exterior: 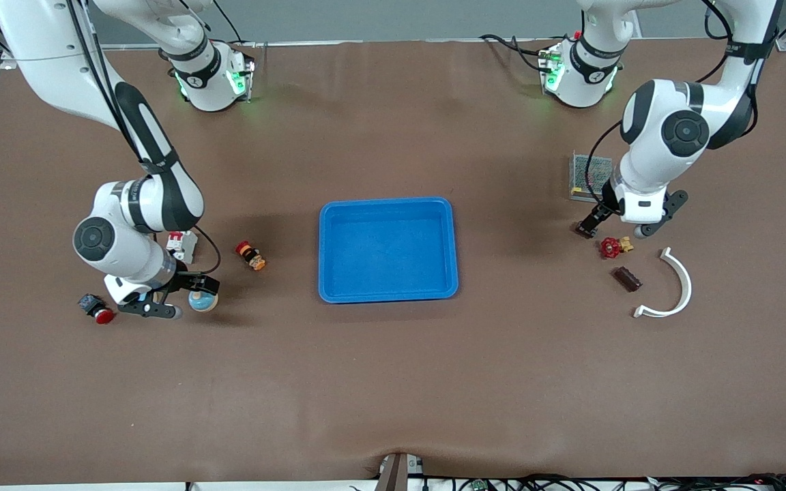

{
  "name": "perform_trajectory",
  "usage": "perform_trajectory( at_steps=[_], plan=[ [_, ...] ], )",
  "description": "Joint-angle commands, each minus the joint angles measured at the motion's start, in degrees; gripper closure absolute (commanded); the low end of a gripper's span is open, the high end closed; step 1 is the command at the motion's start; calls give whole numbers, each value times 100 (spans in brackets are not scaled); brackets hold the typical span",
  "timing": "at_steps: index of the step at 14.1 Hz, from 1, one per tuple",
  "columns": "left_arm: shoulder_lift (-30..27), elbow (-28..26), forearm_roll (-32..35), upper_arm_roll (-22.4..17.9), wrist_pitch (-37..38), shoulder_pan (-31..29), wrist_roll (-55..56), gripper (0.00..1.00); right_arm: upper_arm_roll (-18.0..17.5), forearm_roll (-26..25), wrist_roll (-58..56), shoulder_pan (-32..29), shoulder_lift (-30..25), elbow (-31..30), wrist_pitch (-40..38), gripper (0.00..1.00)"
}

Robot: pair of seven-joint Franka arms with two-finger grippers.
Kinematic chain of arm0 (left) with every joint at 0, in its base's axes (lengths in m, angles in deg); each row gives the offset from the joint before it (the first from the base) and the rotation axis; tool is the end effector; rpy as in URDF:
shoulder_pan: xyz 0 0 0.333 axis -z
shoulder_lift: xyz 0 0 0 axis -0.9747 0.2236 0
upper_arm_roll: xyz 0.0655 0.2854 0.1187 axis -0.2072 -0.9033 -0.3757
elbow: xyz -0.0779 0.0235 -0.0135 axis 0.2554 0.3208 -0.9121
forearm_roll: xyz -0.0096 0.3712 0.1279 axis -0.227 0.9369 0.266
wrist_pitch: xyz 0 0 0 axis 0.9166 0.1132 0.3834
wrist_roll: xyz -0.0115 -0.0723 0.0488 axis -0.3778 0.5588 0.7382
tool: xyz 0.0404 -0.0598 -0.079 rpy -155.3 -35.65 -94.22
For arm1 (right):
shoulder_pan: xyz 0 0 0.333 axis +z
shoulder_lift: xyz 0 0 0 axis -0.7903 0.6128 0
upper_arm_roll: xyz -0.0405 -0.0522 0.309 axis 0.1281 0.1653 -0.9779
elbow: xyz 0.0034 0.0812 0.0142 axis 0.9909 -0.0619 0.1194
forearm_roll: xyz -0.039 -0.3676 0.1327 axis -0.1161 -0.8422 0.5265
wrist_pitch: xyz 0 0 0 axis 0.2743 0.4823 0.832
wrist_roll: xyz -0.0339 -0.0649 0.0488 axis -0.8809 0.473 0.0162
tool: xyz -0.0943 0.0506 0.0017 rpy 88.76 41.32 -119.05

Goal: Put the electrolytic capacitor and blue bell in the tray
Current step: 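Grasp the blue bell with the right gripper while the left gripper grasps a capacitor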

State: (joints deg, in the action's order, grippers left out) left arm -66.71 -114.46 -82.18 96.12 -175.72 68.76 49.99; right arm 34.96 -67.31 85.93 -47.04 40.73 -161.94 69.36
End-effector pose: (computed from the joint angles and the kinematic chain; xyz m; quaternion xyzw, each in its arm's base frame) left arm 0.4714 -0.0664 0.2873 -0.9273 -0.3734 0.0084 0.0228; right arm 0.6086 0.0533 0.2090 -0.9974 0.0701 0.0014 0.0138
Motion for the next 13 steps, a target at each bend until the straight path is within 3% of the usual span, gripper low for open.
perform_trajectory(
  at_steps=[1,5,13],
  plan=[
    [308,-56,86,29,-517,-336,124,11,11,69,68,20,105,-33,219,0],
    [546,-293,86,38,-1142,-443,299,17,20,60,50,2,192,19,264,0],
    [1108,-311,95,55,-1582,-390,713,31,20,60,50,-59,579,142,624,0]
  ],
)
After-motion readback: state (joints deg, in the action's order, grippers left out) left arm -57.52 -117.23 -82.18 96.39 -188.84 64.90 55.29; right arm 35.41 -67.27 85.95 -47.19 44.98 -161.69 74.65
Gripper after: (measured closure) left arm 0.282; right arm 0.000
